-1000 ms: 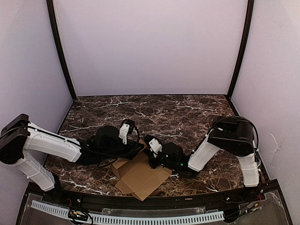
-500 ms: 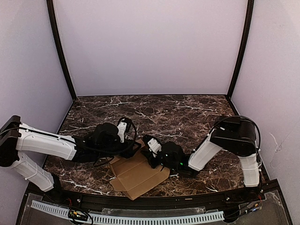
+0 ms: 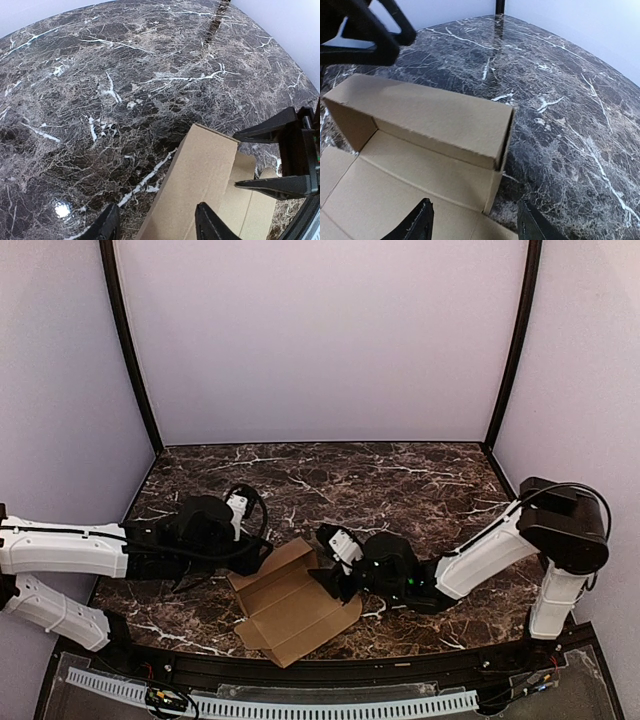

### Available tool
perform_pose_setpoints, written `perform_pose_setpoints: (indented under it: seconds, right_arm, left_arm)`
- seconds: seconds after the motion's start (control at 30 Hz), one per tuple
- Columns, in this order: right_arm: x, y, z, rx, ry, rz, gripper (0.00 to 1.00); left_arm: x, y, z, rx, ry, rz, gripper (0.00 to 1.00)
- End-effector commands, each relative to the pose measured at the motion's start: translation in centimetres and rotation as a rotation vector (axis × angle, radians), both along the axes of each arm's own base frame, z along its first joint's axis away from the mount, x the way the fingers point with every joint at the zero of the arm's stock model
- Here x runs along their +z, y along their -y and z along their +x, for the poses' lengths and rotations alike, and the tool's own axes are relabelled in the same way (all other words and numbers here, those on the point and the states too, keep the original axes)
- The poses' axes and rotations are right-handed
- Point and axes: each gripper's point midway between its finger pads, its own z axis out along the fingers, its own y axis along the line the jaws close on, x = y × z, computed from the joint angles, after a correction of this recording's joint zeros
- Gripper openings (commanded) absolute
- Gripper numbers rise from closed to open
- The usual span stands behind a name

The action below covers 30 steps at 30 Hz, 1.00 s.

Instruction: Fold the paper box

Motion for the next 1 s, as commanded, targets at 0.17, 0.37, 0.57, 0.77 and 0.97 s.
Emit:
perform_pose_setpoints:
  seconds: [0.17,0.37,0.57,0.77,0.97]
  right_arm:
    - [0.0,5.2,-6.5,-0.020,-0.351,-0.208,0.65]
    - [-0.4,10.0,-10.9,-0.139,-0.701,-0.125,0.69]
    - [-2.1,10.9,-14.2,-0.191,-0.996,-0.059,0.67]
    - [-2.4,8.8,-14.4,-0.179,-1.095,0.061,0.69]
    - [-4.1,6.8,-14.5,-0.175,-1.181,0.118,0.68]
  left_arm:
    - [0.0,-1.3,-0.3,-0.044,-0.031,0.074,0.56]
    - [-0.1,-0.4,-0.5,-0.107,-0.064,0.037,0.61]
    - [-1.1,0.1,-0.5,-0.156,-0.146,-0.025,0.63]
    - [-1.6,0.7,-1.1,-0.187,-0.202,-0.094,0.63]
    - [-3.8,0.2,-1.6,-0.154,-0.269,-0.096,0.62]
